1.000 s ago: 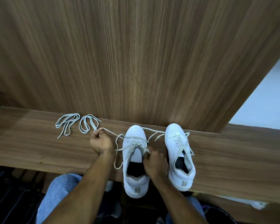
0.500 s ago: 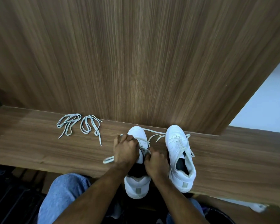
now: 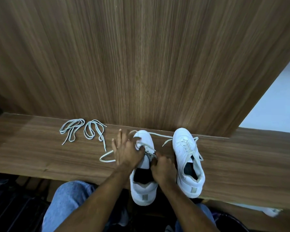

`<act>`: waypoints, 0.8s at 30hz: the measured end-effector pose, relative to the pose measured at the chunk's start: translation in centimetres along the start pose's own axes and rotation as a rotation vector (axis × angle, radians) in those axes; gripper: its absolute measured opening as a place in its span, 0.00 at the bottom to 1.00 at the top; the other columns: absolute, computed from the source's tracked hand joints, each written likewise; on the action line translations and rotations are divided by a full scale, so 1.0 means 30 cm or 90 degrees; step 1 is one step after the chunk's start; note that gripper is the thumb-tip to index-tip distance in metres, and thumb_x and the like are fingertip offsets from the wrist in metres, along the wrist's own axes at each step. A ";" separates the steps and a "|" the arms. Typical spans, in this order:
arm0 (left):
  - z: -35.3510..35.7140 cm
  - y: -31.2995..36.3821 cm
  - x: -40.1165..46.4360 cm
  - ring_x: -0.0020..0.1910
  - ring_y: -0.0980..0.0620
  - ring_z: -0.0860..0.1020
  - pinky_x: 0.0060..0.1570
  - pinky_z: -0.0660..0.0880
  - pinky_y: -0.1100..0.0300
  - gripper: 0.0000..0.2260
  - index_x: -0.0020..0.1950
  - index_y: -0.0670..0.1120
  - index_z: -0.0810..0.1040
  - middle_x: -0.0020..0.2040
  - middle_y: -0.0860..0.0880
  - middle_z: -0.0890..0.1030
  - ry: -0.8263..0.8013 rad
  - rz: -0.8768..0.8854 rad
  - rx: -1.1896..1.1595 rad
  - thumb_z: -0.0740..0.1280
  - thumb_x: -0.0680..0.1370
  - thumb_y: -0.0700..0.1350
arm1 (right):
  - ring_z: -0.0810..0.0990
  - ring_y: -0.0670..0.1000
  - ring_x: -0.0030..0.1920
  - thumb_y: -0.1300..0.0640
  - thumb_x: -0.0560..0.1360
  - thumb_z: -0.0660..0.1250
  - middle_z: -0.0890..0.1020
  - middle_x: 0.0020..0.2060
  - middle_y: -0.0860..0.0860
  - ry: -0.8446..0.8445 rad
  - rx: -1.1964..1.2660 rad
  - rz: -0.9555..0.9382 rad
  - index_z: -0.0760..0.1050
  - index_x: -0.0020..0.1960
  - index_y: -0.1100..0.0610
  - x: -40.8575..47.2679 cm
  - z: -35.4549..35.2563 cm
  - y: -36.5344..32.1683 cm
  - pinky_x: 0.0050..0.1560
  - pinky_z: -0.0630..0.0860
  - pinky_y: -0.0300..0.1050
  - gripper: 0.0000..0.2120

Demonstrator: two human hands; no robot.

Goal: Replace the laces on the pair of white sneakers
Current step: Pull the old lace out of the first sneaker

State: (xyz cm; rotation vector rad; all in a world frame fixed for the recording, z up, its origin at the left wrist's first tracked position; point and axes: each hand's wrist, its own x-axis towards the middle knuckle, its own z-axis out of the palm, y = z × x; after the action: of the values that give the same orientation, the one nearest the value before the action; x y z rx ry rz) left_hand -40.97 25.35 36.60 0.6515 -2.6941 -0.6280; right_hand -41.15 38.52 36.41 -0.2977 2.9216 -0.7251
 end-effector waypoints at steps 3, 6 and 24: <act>0.054 0.014 -0.057 0.77 0.47 0.49 0.73 0.44 0.42 0.16 0.62 0.56 0.78 0.74 0.52 0.64 -0.062 0.000 0.061 0.65 0.74 0.55 | 0.78 0.61 0.58 0.52 0.79 0.56 0.81 0.56 0.56 -0.004 0.003 0.000 0.72 0.65 0.50 -0.003 -0.005 -0.003 0.52 0.74 0.50 0.16; 0.065 0.013 -0.073 0.76 0.51 0.55 0.73 0.45 0.45 0.12 0.56 0.53 0.82 0.68 0.54 0.71 -0.012 0.031 0.121 0.62 0.78 0.50 | 0.78 0.61 0.58 0.52 0.80 0.55 0.81 0.56 0.56 -0.008 0.009 -0.001 0.72 0.64 0.51 -0.005 -0.007 -0.004 0.52 0.74 0.50 0.16; -0.013 0.015 0.005 0.62 0.47 0.74 0.63 0.67 0.52 0.14 0.56 0.55 0.81 0.57 0.50 0.80 -0.162 0.052 0.054 0.66 0.73 0.56 | 0.78 0.62 0.56 0.52 0.79 0.55 0.81 0.54 0.57 0.000 0.003 0.003 0.72 0.62 0.52 -0.010 -0.002 0.004 0.51 0.73 0.50 0.14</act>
State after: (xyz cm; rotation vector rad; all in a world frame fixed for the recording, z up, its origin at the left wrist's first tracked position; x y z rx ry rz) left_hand -41.10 25.49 37.17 0.5093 -2.9808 -0.6151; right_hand -40.89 38.71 36.41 -0.2893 2.9197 -0.7319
